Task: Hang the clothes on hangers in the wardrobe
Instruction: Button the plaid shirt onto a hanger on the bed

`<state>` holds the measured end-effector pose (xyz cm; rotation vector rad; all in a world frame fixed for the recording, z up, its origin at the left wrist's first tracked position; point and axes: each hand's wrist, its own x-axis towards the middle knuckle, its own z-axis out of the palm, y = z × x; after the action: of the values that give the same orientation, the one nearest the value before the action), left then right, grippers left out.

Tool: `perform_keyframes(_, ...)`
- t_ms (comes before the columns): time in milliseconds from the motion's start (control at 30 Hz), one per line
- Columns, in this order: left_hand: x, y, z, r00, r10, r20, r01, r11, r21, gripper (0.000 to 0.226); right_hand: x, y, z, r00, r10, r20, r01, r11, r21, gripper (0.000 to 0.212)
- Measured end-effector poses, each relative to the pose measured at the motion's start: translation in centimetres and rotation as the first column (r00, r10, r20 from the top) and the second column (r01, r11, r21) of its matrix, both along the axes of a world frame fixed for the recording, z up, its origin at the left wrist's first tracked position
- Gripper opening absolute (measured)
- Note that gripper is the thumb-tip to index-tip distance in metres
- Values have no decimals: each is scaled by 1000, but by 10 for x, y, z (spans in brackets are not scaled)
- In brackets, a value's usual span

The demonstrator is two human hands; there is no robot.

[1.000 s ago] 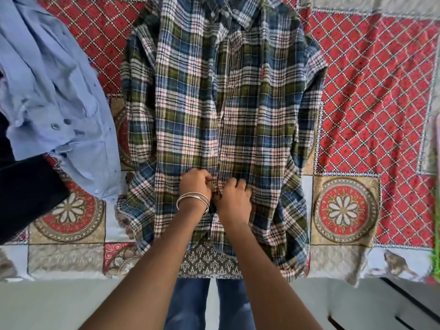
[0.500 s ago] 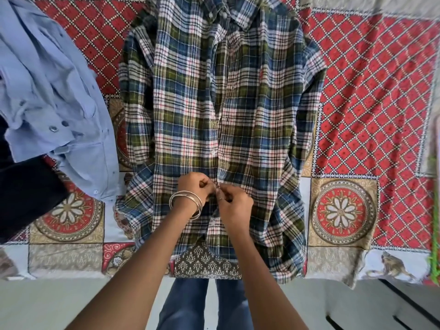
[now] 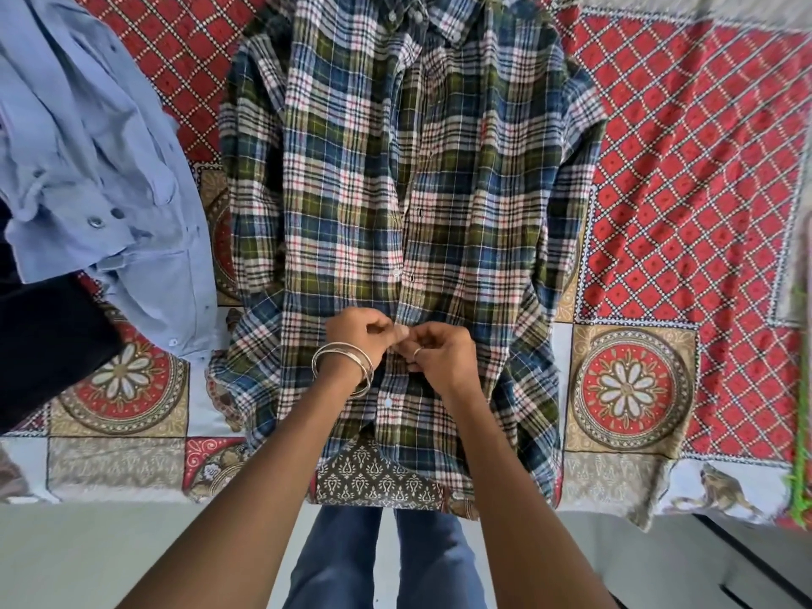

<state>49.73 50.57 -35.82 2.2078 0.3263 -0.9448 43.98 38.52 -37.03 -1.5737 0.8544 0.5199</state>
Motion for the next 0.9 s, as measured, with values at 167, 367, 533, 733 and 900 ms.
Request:
perform_keyframes(167,1,-3,0,1000,18,17,-19,998,57,15,-6,8,1,999,6,52,-4,999,-47,14)
perform_keyframes(367,1,-3,-1,994,104,-20,-104,994,-33,7,7,-3,13,999,-20,-32,28,970,242,18)
perform_keyframes(533,4,-6,1,999,-9,32,4,985,170,25,18,-14,16,941,274,-196,-261,961,90,21)
perform_keyframes(733,35,-17,10,854,-194,482,135,979,154,24,56,-12,25,973,228,15,-199,876,-439,8)
perform_keyframes(900,62,-28,-9,909,-284,305,185,931,315,23,74,7,13,896,426,-125,-421,723,-548,30)
